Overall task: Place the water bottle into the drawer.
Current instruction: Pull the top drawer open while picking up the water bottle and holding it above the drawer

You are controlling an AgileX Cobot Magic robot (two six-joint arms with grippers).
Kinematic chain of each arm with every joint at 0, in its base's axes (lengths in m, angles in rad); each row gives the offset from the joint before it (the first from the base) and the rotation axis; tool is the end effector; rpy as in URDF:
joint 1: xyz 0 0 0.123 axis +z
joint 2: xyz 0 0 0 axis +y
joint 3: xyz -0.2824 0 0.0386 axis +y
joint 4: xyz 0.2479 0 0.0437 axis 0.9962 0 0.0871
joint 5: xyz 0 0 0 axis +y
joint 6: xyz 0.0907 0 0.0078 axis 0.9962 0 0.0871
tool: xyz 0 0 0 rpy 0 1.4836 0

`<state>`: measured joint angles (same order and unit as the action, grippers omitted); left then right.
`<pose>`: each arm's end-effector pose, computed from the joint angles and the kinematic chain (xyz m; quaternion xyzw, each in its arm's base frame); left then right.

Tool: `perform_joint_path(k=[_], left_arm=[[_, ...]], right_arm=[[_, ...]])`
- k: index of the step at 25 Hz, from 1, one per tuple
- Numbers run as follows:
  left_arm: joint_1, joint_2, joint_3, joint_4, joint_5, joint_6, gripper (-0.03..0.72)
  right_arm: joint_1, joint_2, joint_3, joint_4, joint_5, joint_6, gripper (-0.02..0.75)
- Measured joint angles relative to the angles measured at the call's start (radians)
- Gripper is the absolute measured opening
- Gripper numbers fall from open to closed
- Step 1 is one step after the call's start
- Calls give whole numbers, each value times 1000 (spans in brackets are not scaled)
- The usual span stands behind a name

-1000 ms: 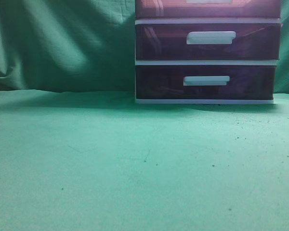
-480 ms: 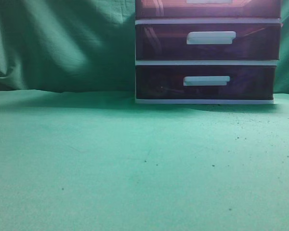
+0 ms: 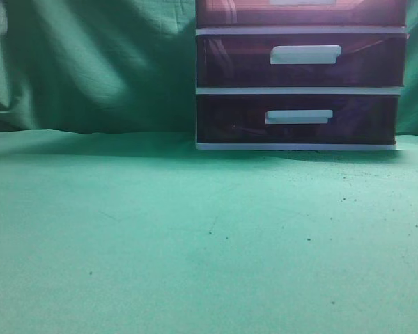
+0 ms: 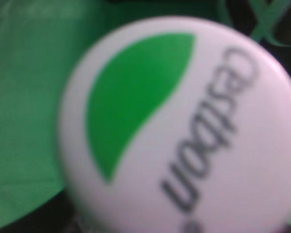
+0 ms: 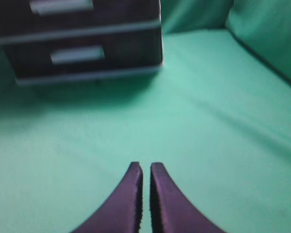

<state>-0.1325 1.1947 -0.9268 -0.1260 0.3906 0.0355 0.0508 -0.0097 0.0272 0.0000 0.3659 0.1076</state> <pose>0.2565 -0.0386 0.3273 0.0340 0.8762 -0.0721 0.4753 0.0528 0.0027 0.1715 0.0228 0.8034 0.0471 0.5932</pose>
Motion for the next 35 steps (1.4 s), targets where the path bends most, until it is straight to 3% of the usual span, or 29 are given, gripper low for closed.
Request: perform_joint_path(k=[4, 8, 13, 19, 22, 25, 29, 32, 35], left_arm=[[-86, -102, -54, 1, 176, 73, 312], [-118, -191, -60, -3, 313, 89, 312], [-120, -270, -60, -61, 368, 91, 312], [-120, -285, -61, -214, 397, 174, 312], [-122, -285, -62, -281, 415, 247, 312], [-122, -285, -62, -294, 416, 280, 312], [-122, -285, -62, -294, 416, 293, 312], [-122, -285, -62, -292, 416, 306, 312], [-122, -285, -62, -289, 412, 312, 312]], right_arm=[[0, 0, 2, 43, -273, 33, 47], [0, -2, 2, 70, -593, 43, 47], [0, 74, -141, 73, -506, -26, 47], [0, 433, -517, 71, -142, -51, 47], [0, 656, -666, 64, -37, -150, 47], [10, 841, -776, 63, -26, -362, 47], [96, 1040, -922, 59, -46, -819, 47], [155, 1170, -987, 54, -139, -1106, 47], [172, 1285, -997, 44, -330, -1252, 47]])
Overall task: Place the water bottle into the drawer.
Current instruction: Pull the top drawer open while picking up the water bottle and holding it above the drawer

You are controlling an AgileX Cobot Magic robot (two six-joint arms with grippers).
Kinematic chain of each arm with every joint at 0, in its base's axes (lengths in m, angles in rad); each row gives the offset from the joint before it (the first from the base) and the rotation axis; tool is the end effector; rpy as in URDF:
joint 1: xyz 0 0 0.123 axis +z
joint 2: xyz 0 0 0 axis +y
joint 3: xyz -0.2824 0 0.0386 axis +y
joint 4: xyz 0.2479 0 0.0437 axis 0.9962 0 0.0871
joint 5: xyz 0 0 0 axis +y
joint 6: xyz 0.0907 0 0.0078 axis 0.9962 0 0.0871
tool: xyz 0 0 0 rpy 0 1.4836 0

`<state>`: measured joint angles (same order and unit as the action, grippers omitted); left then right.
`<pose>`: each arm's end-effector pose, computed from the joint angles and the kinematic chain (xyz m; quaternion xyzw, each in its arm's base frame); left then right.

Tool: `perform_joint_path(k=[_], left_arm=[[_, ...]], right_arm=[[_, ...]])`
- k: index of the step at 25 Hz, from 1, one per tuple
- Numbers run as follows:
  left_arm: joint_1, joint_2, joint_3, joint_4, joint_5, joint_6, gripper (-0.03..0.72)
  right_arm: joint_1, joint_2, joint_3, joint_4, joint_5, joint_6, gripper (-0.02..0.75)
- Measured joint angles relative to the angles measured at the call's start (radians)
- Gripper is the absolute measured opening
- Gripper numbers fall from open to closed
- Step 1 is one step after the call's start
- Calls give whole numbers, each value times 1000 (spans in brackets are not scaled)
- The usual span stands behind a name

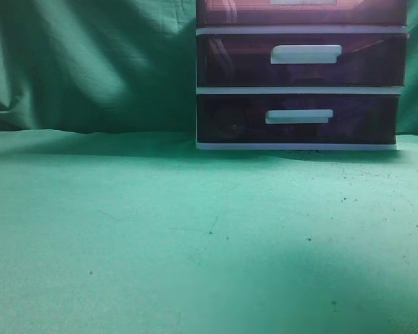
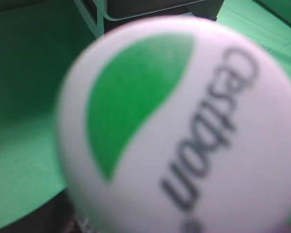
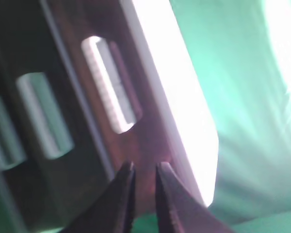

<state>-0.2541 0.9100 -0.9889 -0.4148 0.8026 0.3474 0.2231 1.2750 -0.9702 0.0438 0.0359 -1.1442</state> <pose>0.1609 -0.0691 0.3840 0.2005 0.8526 -0.1759 0.4494 0.2850 0.0648 0.3487 -0.4863 0.6236 -0.2594 0.5544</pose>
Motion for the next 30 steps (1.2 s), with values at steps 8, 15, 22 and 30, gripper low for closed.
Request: perform_joint_path(k=[8, 15, 22, 30], left_arm=[[0, 4, -2, 0, 0, 2, 312], [0, 36, -2, 0, 0, 8, 312], [0, 45, -2, -4, 0, 8, 312], [0, 48, -2, -6, -1, 8, 312]], right_arm=[[12, 245, -14, -197, -320, -81, 286], [21, 373, -99, -268, -338, -83, 312], [21, 435, -223, -270, -364, -83, 312], [21, 543, -312, -273, -351, -83, 312]])
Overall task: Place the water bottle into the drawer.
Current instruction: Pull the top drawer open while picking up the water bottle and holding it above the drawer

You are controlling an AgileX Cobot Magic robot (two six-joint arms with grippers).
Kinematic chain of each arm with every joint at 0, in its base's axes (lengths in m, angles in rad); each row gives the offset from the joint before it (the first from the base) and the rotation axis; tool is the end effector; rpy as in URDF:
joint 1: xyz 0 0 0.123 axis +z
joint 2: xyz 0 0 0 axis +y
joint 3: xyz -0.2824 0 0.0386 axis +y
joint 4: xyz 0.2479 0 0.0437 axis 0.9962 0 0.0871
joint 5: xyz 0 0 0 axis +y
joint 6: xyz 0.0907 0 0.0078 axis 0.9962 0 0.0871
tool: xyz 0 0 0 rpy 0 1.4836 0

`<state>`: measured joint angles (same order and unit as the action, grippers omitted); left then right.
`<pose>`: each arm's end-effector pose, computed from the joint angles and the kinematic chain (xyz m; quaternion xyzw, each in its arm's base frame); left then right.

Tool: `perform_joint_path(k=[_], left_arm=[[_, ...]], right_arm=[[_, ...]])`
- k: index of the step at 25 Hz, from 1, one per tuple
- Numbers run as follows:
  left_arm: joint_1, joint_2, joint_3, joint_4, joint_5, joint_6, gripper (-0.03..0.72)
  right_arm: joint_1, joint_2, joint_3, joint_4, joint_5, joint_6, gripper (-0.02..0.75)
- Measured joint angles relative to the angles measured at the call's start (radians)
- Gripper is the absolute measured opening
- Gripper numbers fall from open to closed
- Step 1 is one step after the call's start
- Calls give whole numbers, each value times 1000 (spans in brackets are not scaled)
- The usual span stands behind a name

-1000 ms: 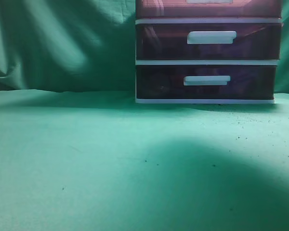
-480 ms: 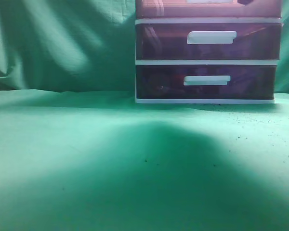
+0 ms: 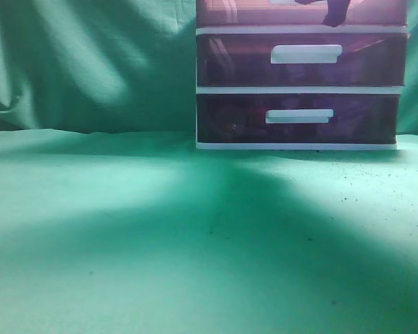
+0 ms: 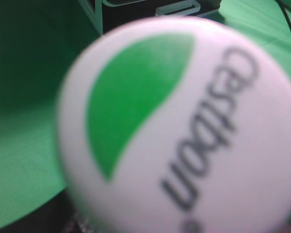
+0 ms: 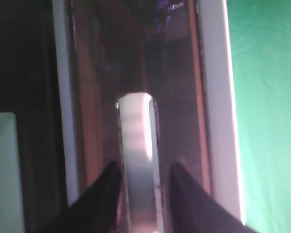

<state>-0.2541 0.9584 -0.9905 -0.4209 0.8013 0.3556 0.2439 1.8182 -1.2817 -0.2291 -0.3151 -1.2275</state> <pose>0.1729 -0.0725 0.3761 0.2014 0.8623 -0.1764 0.4299 0.4175 0.1105 0.2852 -0.5799 0.4840 -0.3483 0.5551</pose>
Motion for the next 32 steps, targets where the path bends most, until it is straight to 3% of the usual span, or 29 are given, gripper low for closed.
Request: perform_joint_path(k=[2, 4, 10, 28, 32], left_arm=[[0, 0, 0, 0, 0, 0, 312], [0, 0, 0, 0, 0, 0, 312], [0, 0, 0, 2, 0, 0, 312], [0, 0, 0, 10, -44, 0, 312], [0, 0, 0, 9, -45, 0, 312]], right_arm=[[0, 6, -2, -1, 2, 0, 170], [0, 8, -2, -7, 8, -6, 102], [0, -9, 16, -21, 13, -29, 106], [2, -337, 484, -49, -95, 9, 106], [52, -370, 520, -38, -97, 60, 106]])
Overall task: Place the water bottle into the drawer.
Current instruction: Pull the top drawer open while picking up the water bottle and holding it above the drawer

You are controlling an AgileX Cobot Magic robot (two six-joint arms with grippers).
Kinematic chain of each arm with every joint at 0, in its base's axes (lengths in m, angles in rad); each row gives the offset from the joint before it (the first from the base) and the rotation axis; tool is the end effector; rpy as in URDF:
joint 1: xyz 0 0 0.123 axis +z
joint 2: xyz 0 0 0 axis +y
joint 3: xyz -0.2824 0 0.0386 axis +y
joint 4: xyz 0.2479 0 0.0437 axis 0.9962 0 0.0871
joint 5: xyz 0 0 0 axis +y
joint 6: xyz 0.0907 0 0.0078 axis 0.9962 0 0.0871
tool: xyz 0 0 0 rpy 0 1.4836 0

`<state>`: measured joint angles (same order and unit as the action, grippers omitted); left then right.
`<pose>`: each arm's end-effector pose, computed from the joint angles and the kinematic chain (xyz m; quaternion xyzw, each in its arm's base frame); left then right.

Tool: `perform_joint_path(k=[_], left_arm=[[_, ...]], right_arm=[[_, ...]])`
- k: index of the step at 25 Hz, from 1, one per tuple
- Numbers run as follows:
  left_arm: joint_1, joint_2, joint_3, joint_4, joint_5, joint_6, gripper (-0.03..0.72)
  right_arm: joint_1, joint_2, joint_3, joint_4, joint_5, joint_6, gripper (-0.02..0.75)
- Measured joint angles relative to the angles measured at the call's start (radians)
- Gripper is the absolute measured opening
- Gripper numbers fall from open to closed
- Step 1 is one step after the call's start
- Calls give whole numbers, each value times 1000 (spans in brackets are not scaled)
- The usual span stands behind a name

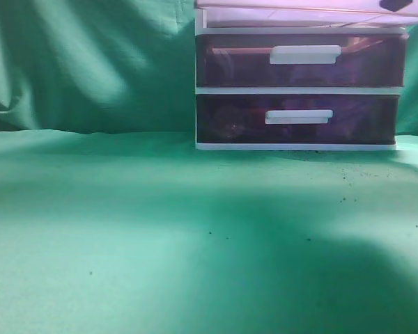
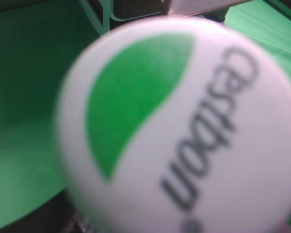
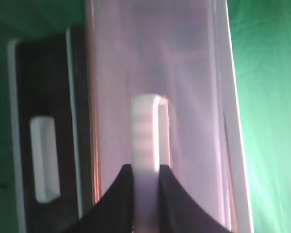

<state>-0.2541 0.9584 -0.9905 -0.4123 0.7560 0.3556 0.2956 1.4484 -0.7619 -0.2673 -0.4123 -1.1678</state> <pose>0.1758 -0.0715 0.3789 0.1958 0.8546 -0.1698 0.4499 0.2956 0.1001 0.2666 -0.6052 0.4823 -0.3004 0.5576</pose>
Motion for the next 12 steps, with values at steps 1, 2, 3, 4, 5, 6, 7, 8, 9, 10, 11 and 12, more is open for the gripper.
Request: perform_joint_path(k=[1, 2, 3, 4, 5, 6, 7, 8, 9, 10, 11, 12], left_arm=[[0, 0, 0, 0, 0, 0, 312], [0, 0, 0, 0, 0, 0, 312], [0, 0, 0, -1, 0, 0, 312], [0, 0, 0, -4, 0, 0, 312], [0, 2, 0, -6, 0, 0, 312], [0, 2, 0, -15, 0, 0, 312], [0, 2, 0, -27, -1, 0, 312], [0, 2, 0, -40, -3, 2, 312], [0, 2, -6, -61, -3, 18, 312], [0, 2, -12, -93, -3, 43, 312], [0, 2, -25, -131, -3, 84, 312], [0, 2, -41, -166, -3, 132, 312]], right_arm=[[16, -1, 4, 7, 0, 6, 106], [33, -2, 7, 13, 4, 11, 106], [48, -2, 7, 20, 8, 16, 106], [57, -2, 8, 20, 11, 23, 106], [65, -2, 11, 21, 14, 27, 106], [70, -2, 13, 22, 16, 36, 106], [70, -2, 13, 22, 17, 37, 106], [70, -2, 13, 22, 18, 37, 106], [70, -2, 14, 24, 20, 35, 106], [70, -2, 14, 26, 26, 24, 106], [70, -2, 14, 26, 30, 14, 106], [70, -2, 14, 30, 33, 3, 106]])
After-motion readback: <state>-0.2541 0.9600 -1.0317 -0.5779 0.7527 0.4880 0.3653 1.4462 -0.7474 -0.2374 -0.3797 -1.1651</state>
